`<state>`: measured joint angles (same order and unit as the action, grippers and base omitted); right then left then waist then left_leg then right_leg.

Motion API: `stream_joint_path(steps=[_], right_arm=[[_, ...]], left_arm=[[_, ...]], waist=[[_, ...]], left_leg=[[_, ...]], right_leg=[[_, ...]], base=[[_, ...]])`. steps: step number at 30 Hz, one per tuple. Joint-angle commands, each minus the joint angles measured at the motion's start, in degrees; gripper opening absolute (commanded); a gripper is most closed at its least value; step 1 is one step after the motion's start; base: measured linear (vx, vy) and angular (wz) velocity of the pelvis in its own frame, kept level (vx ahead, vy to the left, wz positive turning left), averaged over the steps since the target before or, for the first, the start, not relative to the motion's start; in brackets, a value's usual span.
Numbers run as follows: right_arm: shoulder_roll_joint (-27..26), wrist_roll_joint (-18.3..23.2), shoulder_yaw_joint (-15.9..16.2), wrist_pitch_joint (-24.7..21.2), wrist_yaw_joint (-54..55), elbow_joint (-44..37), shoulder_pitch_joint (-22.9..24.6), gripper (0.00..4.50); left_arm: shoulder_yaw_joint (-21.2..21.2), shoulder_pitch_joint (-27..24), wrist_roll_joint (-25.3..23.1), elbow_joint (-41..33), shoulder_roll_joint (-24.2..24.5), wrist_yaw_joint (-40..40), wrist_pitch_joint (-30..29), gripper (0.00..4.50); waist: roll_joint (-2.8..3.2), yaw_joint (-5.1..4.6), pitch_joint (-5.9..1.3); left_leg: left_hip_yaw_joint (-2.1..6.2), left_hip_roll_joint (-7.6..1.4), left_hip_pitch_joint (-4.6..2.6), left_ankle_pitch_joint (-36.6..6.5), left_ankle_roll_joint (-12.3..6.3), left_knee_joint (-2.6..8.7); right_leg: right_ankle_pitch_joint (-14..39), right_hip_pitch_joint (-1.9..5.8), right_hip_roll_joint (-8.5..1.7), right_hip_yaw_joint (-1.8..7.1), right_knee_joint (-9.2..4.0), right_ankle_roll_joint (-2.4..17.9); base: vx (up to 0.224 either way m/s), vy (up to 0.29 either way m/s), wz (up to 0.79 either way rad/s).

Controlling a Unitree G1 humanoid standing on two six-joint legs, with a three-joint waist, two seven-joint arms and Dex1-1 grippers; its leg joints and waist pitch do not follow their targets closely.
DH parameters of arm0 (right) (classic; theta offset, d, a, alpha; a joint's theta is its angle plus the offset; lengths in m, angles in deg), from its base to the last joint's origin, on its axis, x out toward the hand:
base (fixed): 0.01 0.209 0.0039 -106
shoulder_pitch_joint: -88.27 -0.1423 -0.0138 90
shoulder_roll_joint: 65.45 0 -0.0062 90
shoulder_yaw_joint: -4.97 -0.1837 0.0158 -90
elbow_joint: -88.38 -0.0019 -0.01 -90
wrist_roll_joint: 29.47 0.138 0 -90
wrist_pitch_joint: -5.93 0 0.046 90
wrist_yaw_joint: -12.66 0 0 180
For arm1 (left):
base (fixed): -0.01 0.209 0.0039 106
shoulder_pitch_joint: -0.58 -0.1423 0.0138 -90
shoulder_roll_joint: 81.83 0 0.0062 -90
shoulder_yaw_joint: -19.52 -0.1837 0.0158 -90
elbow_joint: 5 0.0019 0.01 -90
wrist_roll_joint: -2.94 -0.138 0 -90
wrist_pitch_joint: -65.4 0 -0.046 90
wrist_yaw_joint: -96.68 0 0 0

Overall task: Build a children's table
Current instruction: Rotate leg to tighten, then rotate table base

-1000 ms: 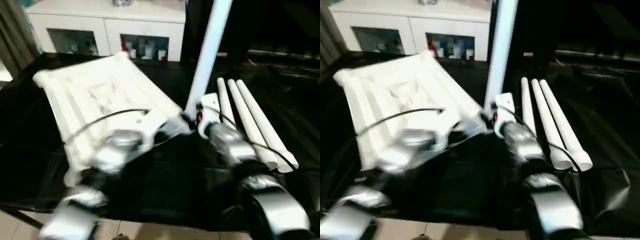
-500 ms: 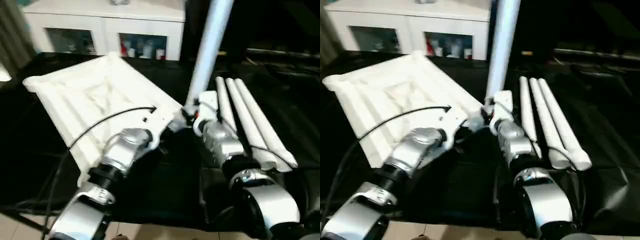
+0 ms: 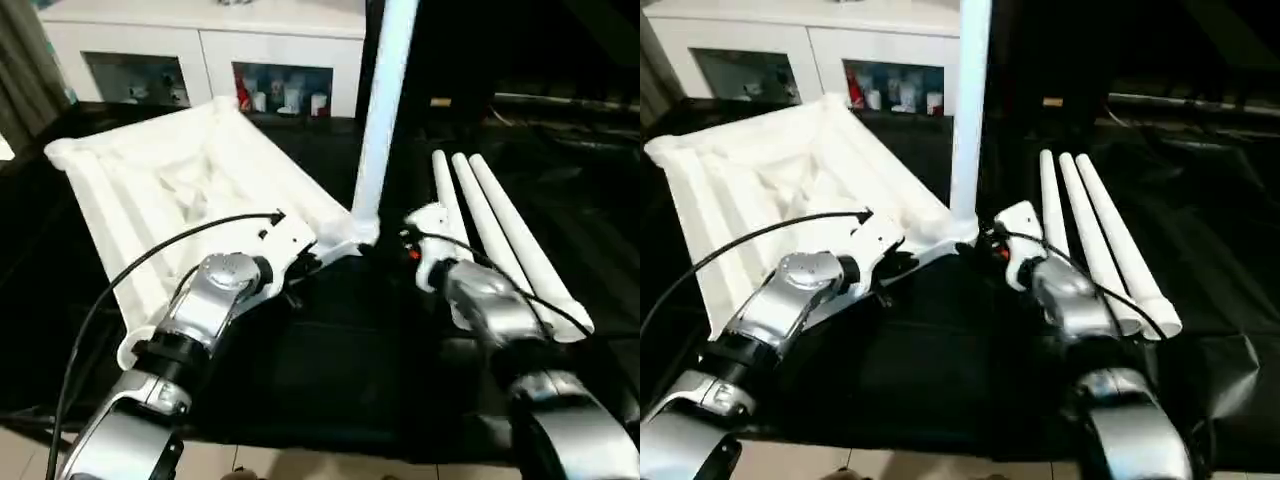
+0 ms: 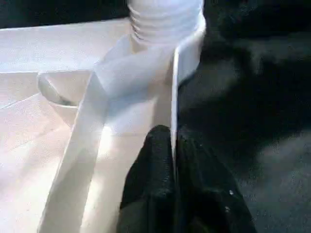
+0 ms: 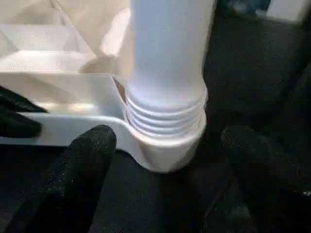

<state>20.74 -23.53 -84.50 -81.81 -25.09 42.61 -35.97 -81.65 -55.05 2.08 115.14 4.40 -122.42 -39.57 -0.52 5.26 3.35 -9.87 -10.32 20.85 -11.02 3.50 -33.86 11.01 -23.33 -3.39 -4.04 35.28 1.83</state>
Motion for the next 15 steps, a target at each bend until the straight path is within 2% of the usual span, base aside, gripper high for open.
stream_joint_path(steps=[1, 3, 4, 5, 7, 10, 15], right_arm=[[0.4, 1.8, 0.5, -1.6, -2.2, -5.2, 1.7, 3.94], [0.9, 1.8, 1.3, -3.8, -3.8, -9.5, 3.8, 3.94], [0.9, 1.0, 2.0, -4.6, -3.6, -10.1, 4.2, 3.94], [0.9, 0.1, 2.5, -5.1, -2.8, -9.8, 4.3, 3.94], [0.5, -1.3, 2.9, -5.4, -1.0, -8.5, 3.9, 3.94], [-0.4, -2.9, 3.8, -7.2, 1.5, -7.5, 3.4, 3.94], [-3.0, -4.6, 5.5, -10.5, 5.0, -5.9, 2.1, 3.94]], left_arm=[[1.7, 0.9, 2.7, -4.8, -0.2, -1.1, 0.0, 0.66], [3.9, 1.2, 3.9, -6.9, 0.0, 1.0, -0.2, 0.98], [5.4, 1.6, 4.1, -7.7, 0.4, 3.0, -1.0, 0.98], [6.9, 1.9, 4.2, -8.2, 1.0, 4.7, -1.6, 1.05], [9.1, 2.5, 2.8, -8.4, 2.8, 8.0, -2.0, 1.19], [13.5, 3.0, 0.9, -7.7, 6.3, 14.3, -3.9, 1.31], [21.8, 1.0, -3.2, -6.1, 17.1, 25.0, -6.1, 1.31]], waist=[[-0.4, 0.64, -4.35], [-0.44, 0.44, -4.23], [0.66, 0.58, -4.22], [0.14, 0.21, -4.14], [0.21, -0.06, -3.95], [0.37, -0.21, -3.93], [0.61, -0.63, -4.22]], left_leg=[[0.73, -3.22, -0.29, -3.5, -6.07, 3.25], [0.71, -3.18, -0.18, -2.7, -6.96, 3.2], [0.89, -3.15, -0.18, -3.0, -6.83, 3.14], [0.81, -3.13, -0.15, -4.1, -6.53, 3.26], [0.84, -2.81, -0.15, -6.6, -4.57, 3.41], [0.97, -2.72, -0.18, -6.8, -2.95, 3.47], [1.1, -2.69, -0.18, -5.1, -2.64, 3.4]], right_leg=[[1.6, 3.88, -5.43, 3.23, -3.24, 14.0], [-0.9, 3.65, -5.09, 3.09, -2.97, 14.9], [-0.8, 3.63, -5.27, 3.06, -2.91, 15.1], [0.0, 3.67, -5.15, 3.0, -3.28, 15.0], [4.5, 3.76, -5.07, 2.96, -3.75, 14.0], [7.0, 3.68, -4.9, 2.97, -3.8, 12.4], [2.6, 3.6, -4.66, 2.94, -3.12, 12.5]], base=[[0.0, 0.0, 0.0], [0.0, 0.0, 0.0], [0.0, 0.0, 0.0], [0.0, 0.0, 0.0], [0.0, 0.0, 0.0], [0.0, 0.0, 0.0], [0.0, 0.0, 0.0]])
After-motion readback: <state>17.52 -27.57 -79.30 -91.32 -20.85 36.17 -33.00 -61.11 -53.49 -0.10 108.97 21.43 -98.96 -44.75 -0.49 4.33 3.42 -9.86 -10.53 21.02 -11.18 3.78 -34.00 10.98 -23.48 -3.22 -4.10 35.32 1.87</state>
